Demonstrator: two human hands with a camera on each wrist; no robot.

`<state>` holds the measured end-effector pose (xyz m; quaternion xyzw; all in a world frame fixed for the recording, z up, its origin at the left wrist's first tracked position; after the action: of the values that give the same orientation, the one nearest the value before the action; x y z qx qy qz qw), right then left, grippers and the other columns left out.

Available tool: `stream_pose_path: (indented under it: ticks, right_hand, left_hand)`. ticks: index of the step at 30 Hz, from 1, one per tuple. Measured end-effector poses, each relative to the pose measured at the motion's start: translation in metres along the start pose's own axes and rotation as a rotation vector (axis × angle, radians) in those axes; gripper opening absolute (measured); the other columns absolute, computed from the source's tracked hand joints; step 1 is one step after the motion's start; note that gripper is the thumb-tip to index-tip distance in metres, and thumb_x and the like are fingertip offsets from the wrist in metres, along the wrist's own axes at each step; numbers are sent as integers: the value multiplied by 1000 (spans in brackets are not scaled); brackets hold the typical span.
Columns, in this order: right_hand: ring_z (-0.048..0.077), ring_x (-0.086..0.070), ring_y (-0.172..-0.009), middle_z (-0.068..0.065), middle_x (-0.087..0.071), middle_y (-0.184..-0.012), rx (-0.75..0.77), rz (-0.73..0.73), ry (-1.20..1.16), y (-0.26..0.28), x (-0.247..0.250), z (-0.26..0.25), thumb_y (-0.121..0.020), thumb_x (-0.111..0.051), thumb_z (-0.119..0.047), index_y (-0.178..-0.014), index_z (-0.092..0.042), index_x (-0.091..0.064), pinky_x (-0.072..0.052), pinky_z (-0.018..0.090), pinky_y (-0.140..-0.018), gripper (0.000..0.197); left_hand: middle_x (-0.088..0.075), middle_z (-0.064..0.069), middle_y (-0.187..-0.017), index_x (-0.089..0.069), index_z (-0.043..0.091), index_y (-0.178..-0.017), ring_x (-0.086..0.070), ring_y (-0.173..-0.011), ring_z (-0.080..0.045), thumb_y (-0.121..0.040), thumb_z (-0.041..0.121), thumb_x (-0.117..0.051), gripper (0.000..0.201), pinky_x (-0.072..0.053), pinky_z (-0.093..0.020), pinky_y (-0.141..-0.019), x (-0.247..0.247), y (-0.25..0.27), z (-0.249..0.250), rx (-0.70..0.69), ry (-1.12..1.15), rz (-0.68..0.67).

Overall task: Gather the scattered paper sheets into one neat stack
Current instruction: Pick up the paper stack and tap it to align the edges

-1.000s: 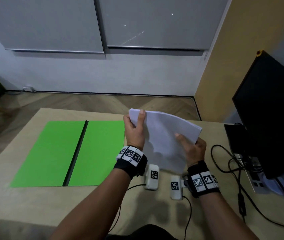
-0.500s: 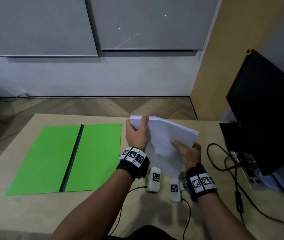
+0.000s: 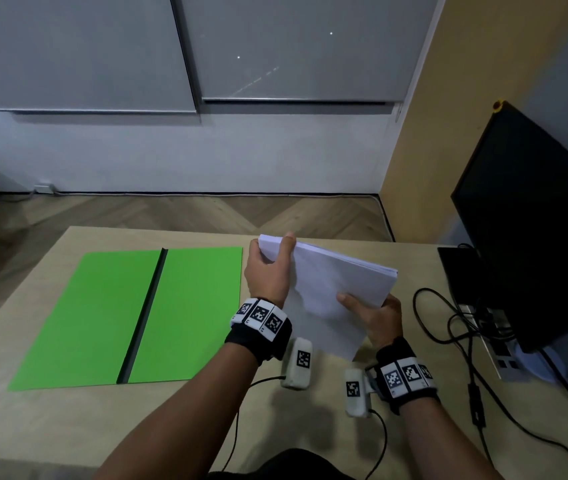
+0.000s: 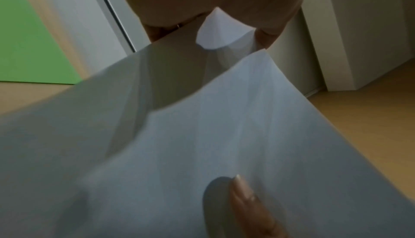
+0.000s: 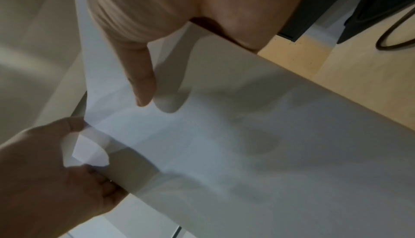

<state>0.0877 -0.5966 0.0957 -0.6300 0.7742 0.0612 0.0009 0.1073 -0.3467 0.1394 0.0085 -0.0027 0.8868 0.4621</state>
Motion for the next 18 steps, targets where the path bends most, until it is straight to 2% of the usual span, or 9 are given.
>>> stream_pose_path:
  ticks: [3, 6, 8, 11, 13, 15, 16, 18]
  right_hand:
    - [4, -70, -64, -9, -74, -74, -31, -18, 1, 5, -4, 6, -69, -86, -3, -83, -15, -72, -53, 17, -54, 23]
    - [6, -70, -65, -9, -74, -74, -45, -11, 13, 6, -5, 11, -69, -87, -6, -81, -17, -73, -55, 19, -56, 20]
    - [10, -70, -66, -6, -74, -72, -42, -2, 8, 5, -5, 10, -69, -86, -7, -77, -15, -73, -55, 21, -56, 17]
    - [11, -71, -69, -3, -76, -76, -29, 9, -20, 5, -1, 7, -69, -86, -9, -81, -10, -73, -56, 23, -59, 17]
    - [14, -72, -73, 0, -76, -81, -20, 11, -20, 5, 3, 6, -68, -86, -8, -84, -8, -74, -59, 27, -64, 20]
    - [15, -72, -71, 0, -76, -78, -19, 2, 1, 5, 3, 6, -69, -86, -6, -82, -10, -74, -59, 27, -65, 18]
    - [14, -71, -69, 0, -75, -75, -20, -9, 16, 6, 2, 7, -69, -86, -6, -79, -11, -74, -58, 26, -64, 16]
    - [13, -69, -65, -1, -74, -70, -13, -26, 39, 7, -1, 6, -69, -86, -5, -73, -11, -74, -56, 24, -60, 14]
  left_hand:
    - [-66, 5, -83, -59, 13, -92, -59, -71, -3, -85, 40, -72, 31, -46, -23, -69, 3, -1, 1, -5, 4, -3]
    - [-64, 8, -82, -59, 12, -95, -58, -70, 3, -88, 36, -69, 27, -42, -23, -69, 4, -3, 2, -20, -4, -17]
    - [-63, 8, -81, -57, 15, -92, -57, -68, 6, -89, 42, -67, 29, -42, -22, -69, 5, -1, 8, -79, 11, -28]
    - [-62, 3, -87, -53, 22, -91, -58, -73, -2, -77, 55, -69, 39, -46, -17, -69, 3, 3, 18, -179, 85, -156]
    - [-64, -2, -95, -54, 20, -98, -61, -81, -9, -65, 46, -80, 49, -52, -24, -73, 0, -2, 6, -123, 127, -285]
    - [-69, -5, -98, -59, 13, -104, -66, -85, -16, -53, 28, -89, 61, -56, -35, -77, -3, -8, -21, 24, 134, -427]
    - [-73, -5, -97, -63, 10, -105, -68, -85, -17, -50, 18, -90, 62, -55, -37, -78, -3, -9, -34, 95, 117, -494]
    - [-76, -2, -92, -69, 7, -100, -70, -84, -15, -55, 2, -89, 50, -51, -36, -83, -1, -9, -50, 170, 36, -582]
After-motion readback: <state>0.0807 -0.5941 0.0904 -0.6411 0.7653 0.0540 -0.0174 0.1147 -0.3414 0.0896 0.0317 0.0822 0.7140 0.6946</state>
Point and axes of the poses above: each hand's wrist, its own y-axis away from the middle knuckle, its own x-axis out of the back of the hand, z = x × y, the point moved 9 cm from there along -y, towards the middle knuckle
